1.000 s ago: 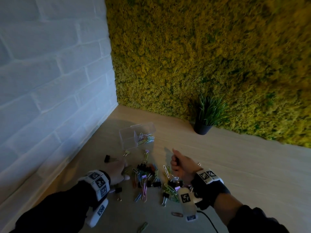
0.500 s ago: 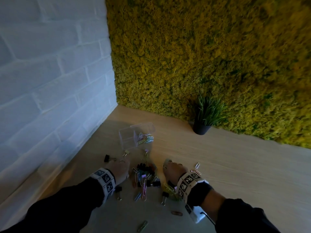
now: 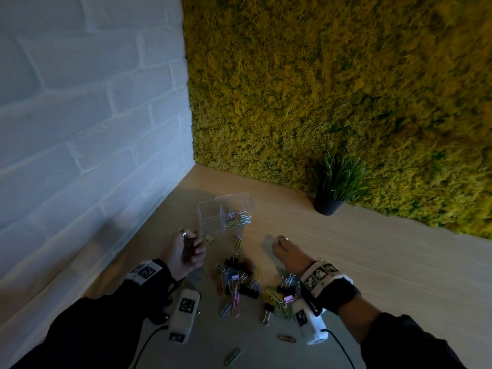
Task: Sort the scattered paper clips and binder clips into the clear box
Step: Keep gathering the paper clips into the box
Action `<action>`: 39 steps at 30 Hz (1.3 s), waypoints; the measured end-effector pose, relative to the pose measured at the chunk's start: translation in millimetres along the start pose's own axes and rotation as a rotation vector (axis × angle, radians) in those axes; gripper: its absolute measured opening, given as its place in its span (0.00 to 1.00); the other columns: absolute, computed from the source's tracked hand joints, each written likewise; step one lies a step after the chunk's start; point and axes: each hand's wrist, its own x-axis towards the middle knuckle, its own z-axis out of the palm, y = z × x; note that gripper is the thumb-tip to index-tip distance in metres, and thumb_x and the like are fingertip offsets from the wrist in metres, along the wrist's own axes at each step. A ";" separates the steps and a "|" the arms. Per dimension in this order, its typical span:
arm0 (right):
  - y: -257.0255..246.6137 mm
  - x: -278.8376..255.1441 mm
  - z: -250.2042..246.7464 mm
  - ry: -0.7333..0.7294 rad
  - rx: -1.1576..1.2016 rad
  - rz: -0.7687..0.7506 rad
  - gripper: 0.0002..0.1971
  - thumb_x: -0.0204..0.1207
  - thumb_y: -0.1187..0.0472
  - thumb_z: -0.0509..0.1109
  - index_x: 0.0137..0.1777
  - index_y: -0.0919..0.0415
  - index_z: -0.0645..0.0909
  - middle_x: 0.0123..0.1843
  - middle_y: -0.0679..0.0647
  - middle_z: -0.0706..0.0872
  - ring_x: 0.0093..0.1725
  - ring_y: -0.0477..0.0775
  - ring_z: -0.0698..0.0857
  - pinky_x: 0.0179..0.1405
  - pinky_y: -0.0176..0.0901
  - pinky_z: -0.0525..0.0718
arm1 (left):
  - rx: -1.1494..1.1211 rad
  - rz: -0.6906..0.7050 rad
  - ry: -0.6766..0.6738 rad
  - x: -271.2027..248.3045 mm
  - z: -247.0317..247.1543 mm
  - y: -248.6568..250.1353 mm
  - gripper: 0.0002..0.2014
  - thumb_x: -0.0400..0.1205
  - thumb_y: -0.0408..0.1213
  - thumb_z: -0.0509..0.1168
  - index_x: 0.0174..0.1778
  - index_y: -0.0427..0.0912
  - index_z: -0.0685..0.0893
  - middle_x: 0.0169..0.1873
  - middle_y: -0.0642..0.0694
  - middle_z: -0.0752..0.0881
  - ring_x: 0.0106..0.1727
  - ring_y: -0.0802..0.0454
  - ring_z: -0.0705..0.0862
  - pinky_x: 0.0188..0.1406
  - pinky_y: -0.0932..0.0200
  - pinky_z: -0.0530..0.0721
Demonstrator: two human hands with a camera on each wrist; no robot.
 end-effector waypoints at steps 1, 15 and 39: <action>0.1 0.9 -0.7 -0.002 0.233 0.030 0.16 0.85 0.61 0.49 0.35 0.51 0.69 0.33 0.50 0.71 0.27 0.42 0.71 0.28 0.31 0.71 | -0.012 -0.020 -0.013 -0.2 0.0 -2.2 0.12 0.68 0.37 0.51 0.17 0.42 0.70 0.14 0.49 0.67 0.10 0.55 0.64 0.12 0.73 0.62; 7.3 1.1 13.2 -0.103 0.613 0.117 0.19 0.85 0.66 0.48 0.31 0.58 0.68 0.25 0.52 0.65 0.11 0.39 0.63 0.09 0.26 0.58 | 1.734 -0.025 -0.138 1.6 -3.9 -19.3 0.29 0.75 0.42 0.70 0.72 0.52 0.69 0.52 0.48 0.74 0.56 0.52 0.77 0.54 0.60 0.73; -7.9 -2.0 25.5 -0.122 -0.448 -0.055 0.06 0.79 0.59 0.63 0.50 0.62 0.75 0.61 0.66 0.81 0.62 0.63 0.82 0.51 0.47 0.78 | 0.804 -0.088 0.148 13.3 15.6 -8.0 0.21 0.87 0.31 0.45 0.26 0.43 0.66 0.22 0.50 0.70 0.20 0.59 0.69 0.14 0.70 0.68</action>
